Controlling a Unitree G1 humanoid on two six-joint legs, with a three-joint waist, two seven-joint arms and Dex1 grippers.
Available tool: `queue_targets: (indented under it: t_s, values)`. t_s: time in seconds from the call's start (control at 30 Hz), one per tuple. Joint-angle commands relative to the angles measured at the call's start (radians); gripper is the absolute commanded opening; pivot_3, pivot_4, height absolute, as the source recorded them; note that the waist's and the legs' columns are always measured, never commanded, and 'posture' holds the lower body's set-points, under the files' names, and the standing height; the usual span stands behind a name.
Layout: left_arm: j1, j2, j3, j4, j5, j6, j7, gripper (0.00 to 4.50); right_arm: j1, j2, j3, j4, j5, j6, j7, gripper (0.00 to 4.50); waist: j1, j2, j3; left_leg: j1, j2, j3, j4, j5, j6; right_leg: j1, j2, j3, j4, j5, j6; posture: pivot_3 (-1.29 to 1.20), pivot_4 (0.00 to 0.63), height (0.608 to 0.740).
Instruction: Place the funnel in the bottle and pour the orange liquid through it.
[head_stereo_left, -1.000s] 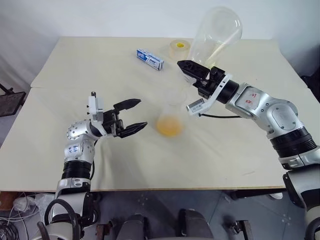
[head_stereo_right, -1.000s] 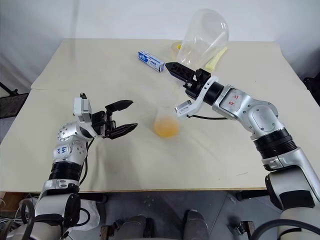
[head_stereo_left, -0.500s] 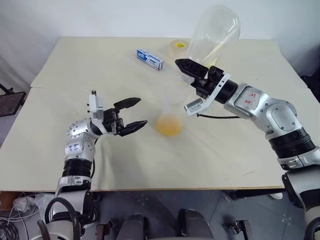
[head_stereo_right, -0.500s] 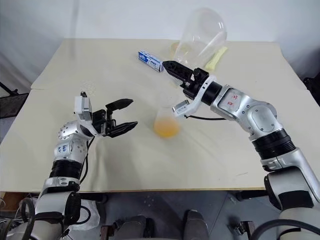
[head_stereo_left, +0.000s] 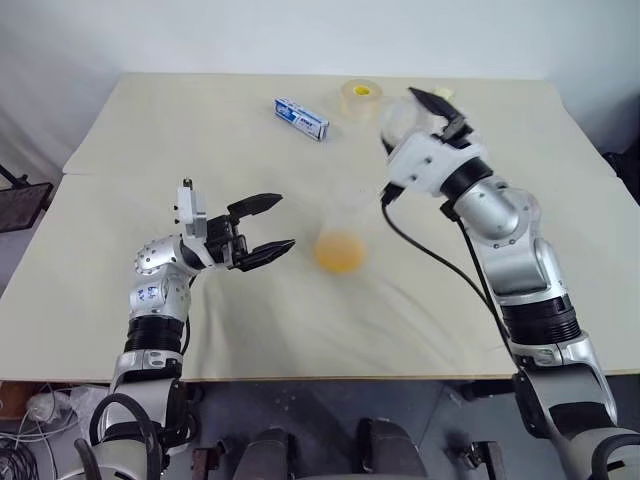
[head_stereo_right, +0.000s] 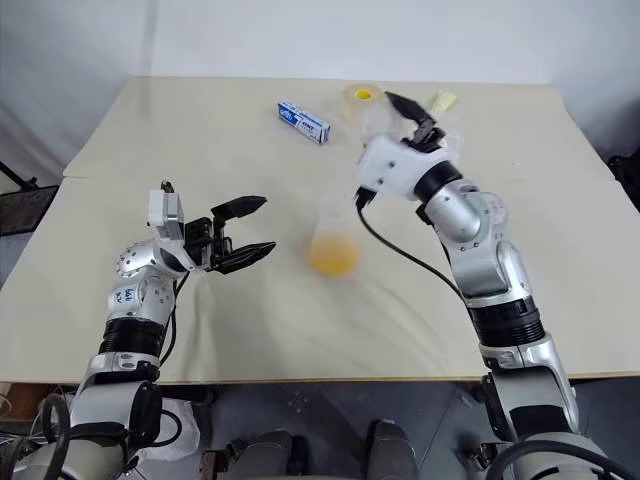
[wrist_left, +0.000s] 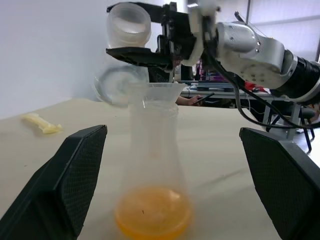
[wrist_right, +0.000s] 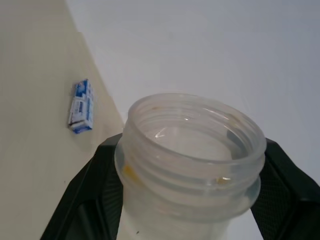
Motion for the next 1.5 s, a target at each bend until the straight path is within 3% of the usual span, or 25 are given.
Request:
queue_targets:
  t_s: [0.03, 0.23, 0.43, 0.63, 0.8, 0.97, 1.27, 1.37, 1.5]
  values:
    - [-0.019, 0.013, 0.007, -0.007, -0.008, -0.005, 0.004, 4.50, -0.039, 0.023, -0.168, -0.026, 0.173, 0.236, 0.016, 2.84, 0.000, 0.000, 0.000, 0.000, 0.000, 0.000, 0.000, 0.000, 0.000, 0.000, 0.000, 0.000, 0.000, 0.000, 0.000, 0.00, 0.150, 0.740]
    - [-0.005, 0.032, -0.008, -0.022, 0.024, 0.018, 0.049, 4.50, -0.055, 0.006, -0.411, 0.069, 0.404, 0.477, -0.003, 2.84, -0.001, 0.000, 0.000, 0.000, -0.001, -0.001, -0.001, 0.000, 0.000, 0.000, 0.000, 0.000, 0.000, 0.000, 0.000, 0.00, 0.150, 0.740]
    - [0.015, 0.046, -0.018, -0.065, 0.044, 0.072, 0.134, 4.50, 0.037, -0.031, -0.496, 0.112, 0.503, 0.459, -0.006, 2.84, -0.003, 0.000, 0.000, 0.000, -0.002, 0.001, -0.002, 0.000, 0.000, -0.001, 0.000, 0.000, 0.000, 0.000, 0.000, 0.00, 0.150, 0.740]
    - [0.025, 0.063, -0.007, -0.128, 0.046, 0.175, 0.255, 4.50, 0.116, -0.022, -0.510, 0.151, 0.559, 0.384, -0.023, 2.84, -0.002, 0.000, 0.000, 0.001, -0.001, 0.001, -0.001, 0.000, 0.000, -0.001, 0.000, 0.001, 0.000, 0.000, 0.000, 0.00, 0.150, 0.740]
    - [0.018, 0.082, -0.001, -0.143, 0.057, 0.233, 0.343, 4.50, 0.142, -0.026, -0.483, 0.129, 0.587, 0.344, -0.029, 4.48, -0.001, 0.000, 0.000, 0.001, -0.001, 0.001, -0.001, 0.000, 0.000, 0.000, 0.000, 0.001, 0.000, 0.000, 0.000, 0.00, 0.150, 0.740]
    - [0.029, 0.101, -0.013, -0.181, 0.090, 0.308, 0.439, 4.50, 0.129, -0.051, -0.465, 0.077, 0.620, 0.323, -0.014, 4.48, -0.001, 0.000, 0.000, 0.001, -0.001, 0.001, -0.001, 0.000, 0.000, 0.000, 0.000, 0.001, 0.000, 0.000, 0.000, 0.00, 0.150, 0.740]
    - [0.084, 0.115, -0.011, -0.240, 0.059, 0.313, 0.375, 4.50, 0.029, -0.182, -0.404, -0.023, 0.721, 0.341, 0.161, 4.48, 0.000, 0.001, 0.000, 0.001, 0.000, 0.002, -0.001, 0.000, 0.000, 0.000, 0.000, 0.001, 0.000, 0.000, 0.000, 0.00, 0.150, 0.740]
    - [0.110, 0.143, -0.008, -0.247, 0.059, 0.289, 0.319, 4.50, 0.048, -0.232, -0.370, -0.104, 0.798, 0.391, 0.274, 4.48, -0.001, 0.001, 0.000, 0.001, -0.001, 0.002, -0.001, 0.000, 0.000, 0.000, 0.000, 0.001, 0.000, 0.000, 0.000, 0.00, 0.150, 0.740]
    - [0.142, 0.187, -0.002, -0.229, 0.066, 0.249, 0.254, 4.50, 0.107, -0.256, -0.367, -0.162, 0.828, 0.379, 0.318, 4.48, 0.002, 0.000, 0.000, 0.001, -0.001, 0.002, -0.001, 0.000, 0.000, 0.000, 0.000, 0.001, 0.000, 0.000, 0.000, 0.00, 0.150, 0.740]
